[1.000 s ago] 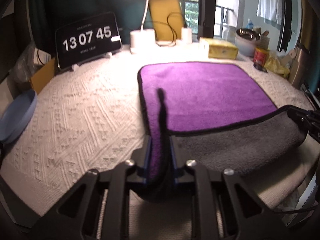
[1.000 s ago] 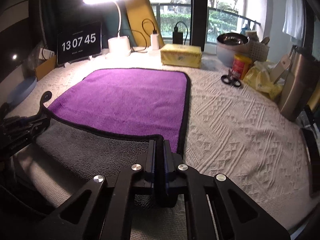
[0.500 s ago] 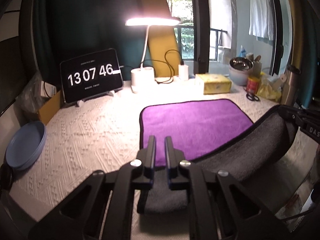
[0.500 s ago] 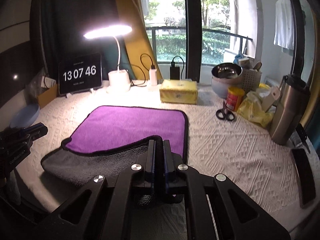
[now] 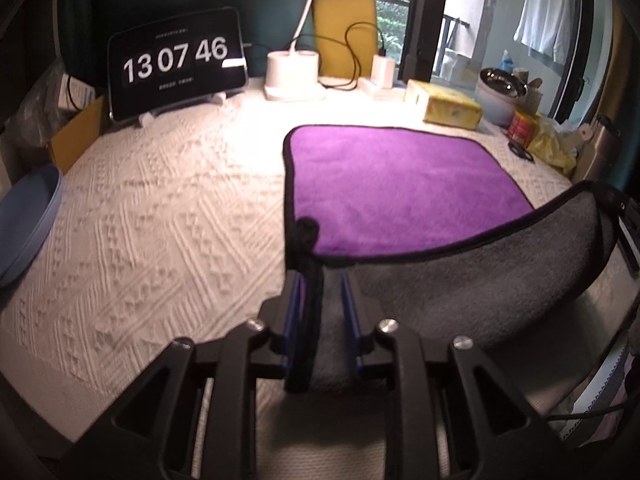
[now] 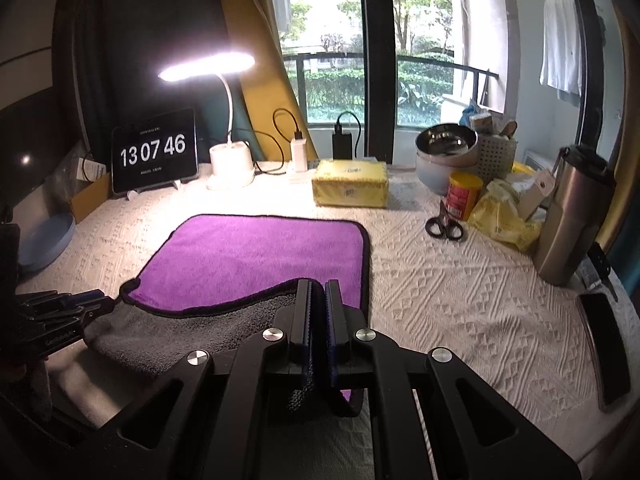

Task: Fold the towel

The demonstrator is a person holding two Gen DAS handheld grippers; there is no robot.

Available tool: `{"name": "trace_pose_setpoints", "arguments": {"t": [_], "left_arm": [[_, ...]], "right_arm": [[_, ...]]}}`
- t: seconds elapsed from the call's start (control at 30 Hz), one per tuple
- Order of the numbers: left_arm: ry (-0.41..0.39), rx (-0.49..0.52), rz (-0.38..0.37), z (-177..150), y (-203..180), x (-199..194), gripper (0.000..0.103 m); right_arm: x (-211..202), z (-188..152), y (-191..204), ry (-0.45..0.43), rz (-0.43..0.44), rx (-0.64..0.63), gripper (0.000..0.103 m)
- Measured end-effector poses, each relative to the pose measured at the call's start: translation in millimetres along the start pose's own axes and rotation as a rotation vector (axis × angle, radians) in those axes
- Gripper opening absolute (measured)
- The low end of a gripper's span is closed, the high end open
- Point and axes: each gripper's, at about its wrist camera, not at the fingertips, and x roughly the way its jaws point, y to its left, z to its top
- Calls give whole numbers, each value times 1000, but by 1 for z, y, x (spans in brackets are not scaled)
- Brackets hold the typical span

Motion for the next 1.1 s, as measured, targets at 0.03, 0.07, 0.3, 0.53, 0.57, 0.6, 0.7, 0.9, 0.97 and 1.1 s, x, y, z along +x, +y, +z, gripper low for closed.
{"name": "trace_pose_setpoints", "arguments": {"t": [0.03, 0.07, 0.3, 0.53, 0.57, 0.6, 0.7, 0.9, 0.97, 1.1], "left_arm": [[8, -2, 7, -2, 2, 2, 23], [16, -6, 17, -4, 3, 4, 23], [-1, 52, 9, -5, -2, 5, 22], [-22, 107, 1, -5, -10, 1, 5], [-30, 110, -3, -3, -10, -2, 5], [-36, 115, -5, -1, -11, -5, 5], [-61, 112, -23, 7, -12, -15, 4], [-153, 107, -45, 33, -17, -44, 4], [-186, 110, -47, 43, -17, -51, 4], [-237, 111, -57, 61, -19, -62, 4]], "right_arm": [[1, -3, 0, 9, 1, 4, 8], [2, -4, 0, 15, 1, 6, 8], [2, -9, 0, 20, 3, 9, 8], [-3, -8, 2, 4, 10, 8, 8], [-4, -7, 3, -2, 12, 7, 8], [-5, -6, 3, -6, 13, 7, 7], [-8, -1, 4, -22, 17, 7, 8], [-14, 10, 4, -61, 14, 1, 8], [-16, 16, 3, -79, 10, 0, 8], [-16, 28, -1, -107, 2, -2, 7]]}}
